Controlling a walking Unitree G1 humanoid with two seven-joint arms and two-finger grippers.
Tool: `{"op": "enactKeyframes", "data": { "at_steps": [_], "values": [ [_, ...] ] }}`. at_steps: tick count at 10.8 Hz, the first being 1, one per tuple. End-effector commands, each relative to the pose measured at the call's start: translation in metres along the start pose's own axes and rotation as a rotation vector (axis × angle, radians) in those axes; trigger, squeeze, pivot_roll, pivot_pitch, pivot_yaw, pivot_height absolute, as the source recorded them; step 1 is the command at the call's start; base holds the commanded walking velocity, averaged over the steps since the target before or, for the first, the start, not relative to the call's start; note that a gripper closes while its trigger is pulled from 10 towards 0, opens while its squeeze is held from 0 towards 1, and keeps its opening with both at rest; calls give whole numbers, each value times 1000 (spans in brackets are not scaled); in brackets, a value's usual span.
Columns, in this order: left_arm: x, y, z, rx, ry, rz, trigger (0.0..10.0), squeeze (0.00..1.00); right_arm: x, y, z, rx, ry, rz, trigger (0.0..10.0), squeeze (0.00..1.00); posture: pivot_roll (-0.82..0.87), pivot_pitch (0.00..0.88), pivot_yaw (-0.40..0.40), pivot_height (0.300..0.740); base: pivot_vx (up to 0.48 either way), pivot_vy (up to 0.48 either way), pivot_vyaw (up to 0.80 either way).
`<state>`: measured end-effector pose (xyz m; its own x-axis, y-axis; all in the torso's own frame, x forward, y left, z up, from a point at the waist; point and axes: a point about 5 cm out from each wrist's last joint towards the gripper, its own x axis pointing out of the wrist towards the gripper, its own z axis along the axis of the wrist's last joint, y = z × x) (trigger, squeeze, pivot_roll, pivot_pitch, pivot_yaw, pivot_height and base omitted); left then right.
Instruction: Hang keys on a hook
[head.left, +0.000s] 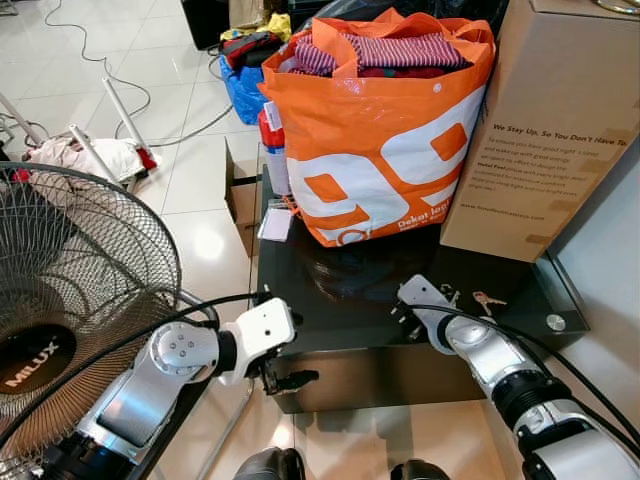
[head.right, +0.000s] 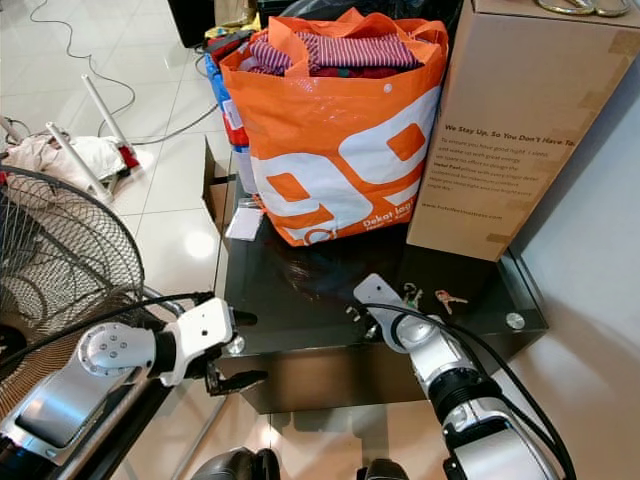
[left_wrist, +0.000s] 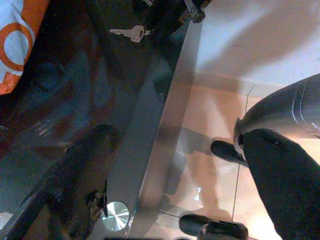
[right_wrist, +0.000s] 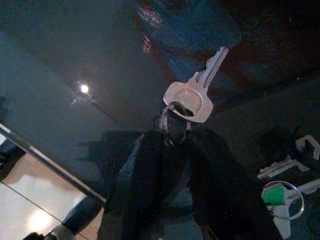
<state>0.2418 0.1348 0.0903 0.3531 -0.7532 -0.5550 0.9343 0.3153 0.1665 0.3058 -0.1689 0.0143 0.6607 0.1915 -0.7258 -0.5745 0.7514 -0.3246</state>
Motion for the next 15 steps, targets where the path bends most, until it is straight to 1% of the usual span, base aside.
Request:
{"op": "enactKeyframes", "data": {
  "at_steps": [1, 4, 6, 7, 8, 9, 10, 11, 12, 13, 14, 15],
  "values": [
    [0, -1, -2, 19, 20, -17, 10000, 1000, 0, 0, -9, 16, 41, -10, 0, 0, -112, 101, 112, 740, 0, 0, 0],
    [0, -1, -2, 21, 21, -19, 10000, 1000, 1, 1, -8, 35, 35, -11, 0, 0, -111, 105, 113, 740, 0, 0, 0],
    [-1, -1, -3, 20, 23, -13, 10000, 1000, 0, -2, -5, 69, 13, -26, 0, 0, -111, 94, 114, 740, 0, 0, 0],
    [-2, 1, -4, 13, 18, 15, 10000, 1000, 0, -4, 8, 165, -62, -24, 0, 0, -112, 65, 113, 740, 0, 0, 0],
    [-3, 6, -3, -15, -12, 62, 10000, 1000, -3, -9, 16, 200, -103, -39, 0, 0, -116, 24, 112, 740, 0, 0, 0],
    [-7, 12, 3, -77, -69, 126, 10000, 1000, -11, -18, 23, 237, -157, -63, 0, 0, -116, 0, 107, 740, 0, 0, 0],
    [-9, 15, 5, -110, -91, 152, 10000, 1000, -17, -22, 29, 283, -212, -69, 0, 0, -113, 0, 103, 740, 0, 0, 0],
    [-12, 17, 7, -149, -128, 192, 10000, 1000, -30, -25, 36, 327, -297, -65, 0, 0, -103, 0, 93, 740, 0, 0, 0],
    [-15, 21, 11, -194, -181, 257, 10000, 1000, -49, -29, 47, 452, -412, -67, 275, 0, -99, 0, 86, 740, 0, 0, 0],
    [-18, 31, 17, -235, -222, 387, 10000, 1000, -69, -36, 52, 489, -485, -141, 0, 0, -99, 0, 85, 740, 0, 0, 0],
    [-16, 39, 23, -240, -244, 483, 10000, 1000, -80, -39, 56, 466, -541, -222, 0, 0, -103, 0, 87, 740, 0, 0, 0],
    [-17, 44, 35, -230, -278, 541, 10000, 1000, -90, -38, 57, 471, -569, -296, 0, 0, -103, 0, 90, 740, 0, 0, 0]
  ]
}}
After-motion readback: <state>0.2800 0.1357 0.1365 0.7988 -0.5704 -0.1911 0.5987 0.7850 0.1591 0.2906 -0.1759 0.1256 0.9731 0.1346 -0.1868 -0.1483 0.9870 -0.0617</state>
